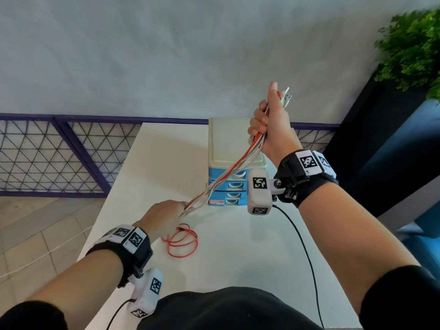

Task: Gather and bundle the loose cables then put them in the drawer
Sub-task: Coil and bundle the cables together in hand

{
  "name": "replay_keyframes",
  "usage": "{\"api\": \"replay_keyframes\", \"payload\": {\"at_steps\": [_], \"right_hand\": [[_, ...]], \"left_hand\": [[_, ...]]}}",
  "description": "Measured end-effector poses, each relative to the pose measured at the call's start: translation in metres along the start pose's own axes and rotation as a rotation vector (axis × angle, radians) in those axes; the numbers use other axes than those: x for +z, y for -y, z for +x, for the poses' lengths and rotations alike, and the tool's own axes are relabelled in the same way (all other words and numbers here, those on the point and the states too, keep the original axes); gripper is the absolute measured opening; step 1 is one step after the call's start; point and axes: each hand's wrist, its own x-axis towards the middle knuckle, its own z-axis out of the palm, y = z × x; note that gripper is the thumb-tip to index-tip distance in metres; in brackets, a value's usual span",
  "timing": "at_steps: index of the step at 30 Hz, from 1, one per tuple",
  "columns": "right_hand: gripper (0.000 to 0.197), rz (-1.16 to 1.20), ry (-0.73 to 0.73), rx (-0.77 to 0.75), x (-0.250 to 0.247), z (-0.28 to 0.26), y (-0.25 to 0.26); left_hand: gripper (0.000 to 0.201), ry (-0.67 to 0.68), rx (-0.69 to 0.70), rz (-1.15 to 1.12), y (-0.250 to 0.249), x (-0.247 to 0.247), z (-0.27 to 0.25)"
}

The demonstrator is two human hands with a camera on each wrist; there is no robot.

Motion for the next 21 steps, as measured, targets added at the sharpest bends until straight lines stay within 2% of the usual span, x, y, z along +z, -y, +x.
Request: {"api": "replay_keyframes", "payload": {"at_steps": [3,7,10,13,16,17,20,21], "right_hand": [[0.049,-0.094,0.044,-0.020,0.008,-0.005,-0.009],[0.049,-0.182,0.095,-0.034,0.013,-0.011,-0.020],[0.050,-0.176,0.081,-0.030,0.010,-0.011,-0.022],[0.051,-0.141,0.063,-0.029,0.006,-0.008,-0.020],[0.051,-0.128,0.060,-0.017,0.005,-0.007,-0.022],[0.052,-0.123,0.057,-0.011,0.004,-0.007,-0.023],[0.051,-0.116,0.040,0.005,0.004,-0.006,-0.027],[0.051,-0.114,0.035,0.014,0.004,-0.005,-0.027]], "left_hand": [[0.016,0.097,-0.021,0.278,-0.012,-0.005,0.006],[0.023,0.197,-0.043,0.405,-0.022,-0.004,0.013],[0.029,0.178,-0.082,0.206,-0.009,0.004,0.016],[0.033,0.135,-0.176,-0.150,0.003,0.008,0.014],[0.033,0.105,-0.201,-0.208,0.016,0.013,0.016],[0.045,0.122,-0.206,-0.265,0.019,0.013,0.016],[0.110,0.123,-0.078,-0.519,0.018,0.004,0.016],[0.117,0.106,-0.031,-0.560,0.009,-0.007,0.014]]}}
